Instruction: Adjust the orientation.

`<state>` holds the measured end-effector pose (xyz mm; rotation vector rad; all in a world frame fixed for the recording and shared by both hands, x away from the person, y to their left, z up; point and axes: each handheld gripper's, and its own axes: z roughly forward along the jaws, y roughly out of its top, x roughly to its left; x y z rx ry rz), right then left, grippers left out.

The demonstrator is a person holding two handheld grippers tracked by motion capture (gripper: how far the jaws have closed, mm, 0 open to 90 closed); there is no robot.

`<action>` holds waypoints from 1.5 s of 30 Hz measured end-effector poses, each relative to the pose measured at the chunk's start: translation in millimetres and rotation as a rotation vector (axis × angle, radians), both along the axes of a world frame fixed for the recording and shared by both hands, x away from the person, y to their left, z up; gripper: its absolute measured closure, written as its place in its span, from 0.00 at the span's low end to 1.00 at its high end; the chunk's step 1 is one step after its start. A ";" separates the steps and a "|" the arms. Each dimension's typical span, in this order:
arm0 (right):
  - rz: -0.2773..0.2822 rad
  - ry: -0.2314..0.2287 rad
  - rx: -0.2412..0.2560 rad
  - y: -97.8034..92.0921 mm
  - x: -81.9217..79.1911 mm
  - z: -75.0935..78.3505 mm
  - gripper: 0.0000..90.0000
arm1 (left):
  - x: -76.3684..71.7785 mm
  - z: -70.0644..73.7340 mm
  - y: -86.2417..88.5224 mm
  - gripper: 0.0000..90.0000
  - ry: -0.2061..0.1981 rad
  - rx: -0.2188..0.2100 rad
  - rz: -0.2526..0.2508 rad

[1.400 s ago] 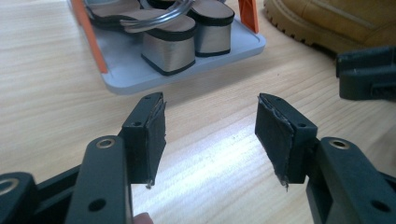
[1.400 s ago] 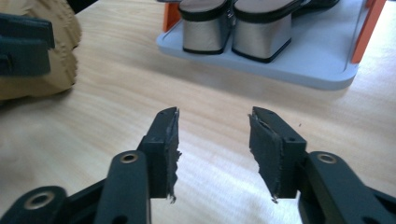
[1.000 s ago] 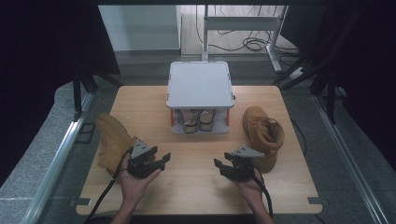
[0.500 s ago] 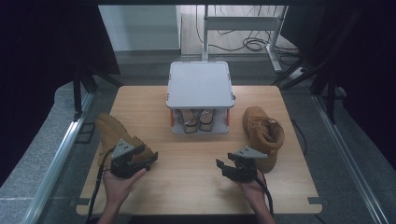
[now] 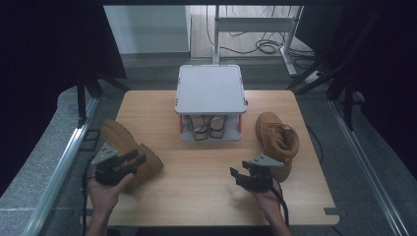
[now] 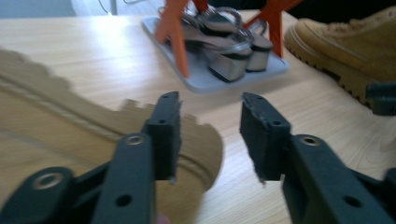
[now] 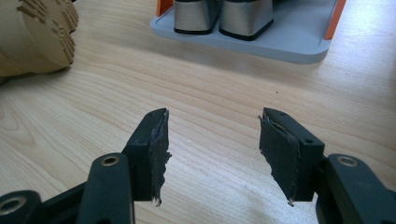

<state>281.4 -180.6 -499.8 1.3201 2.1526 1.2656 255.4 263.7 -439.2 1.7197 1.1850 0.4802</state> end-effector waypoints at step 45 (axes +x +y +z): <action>-0.012 0.014 -0.034 3.0 2.7 -8.3 0.48 | -48.2 -73.4 67.7 0.99 0.172 -0.066 0.080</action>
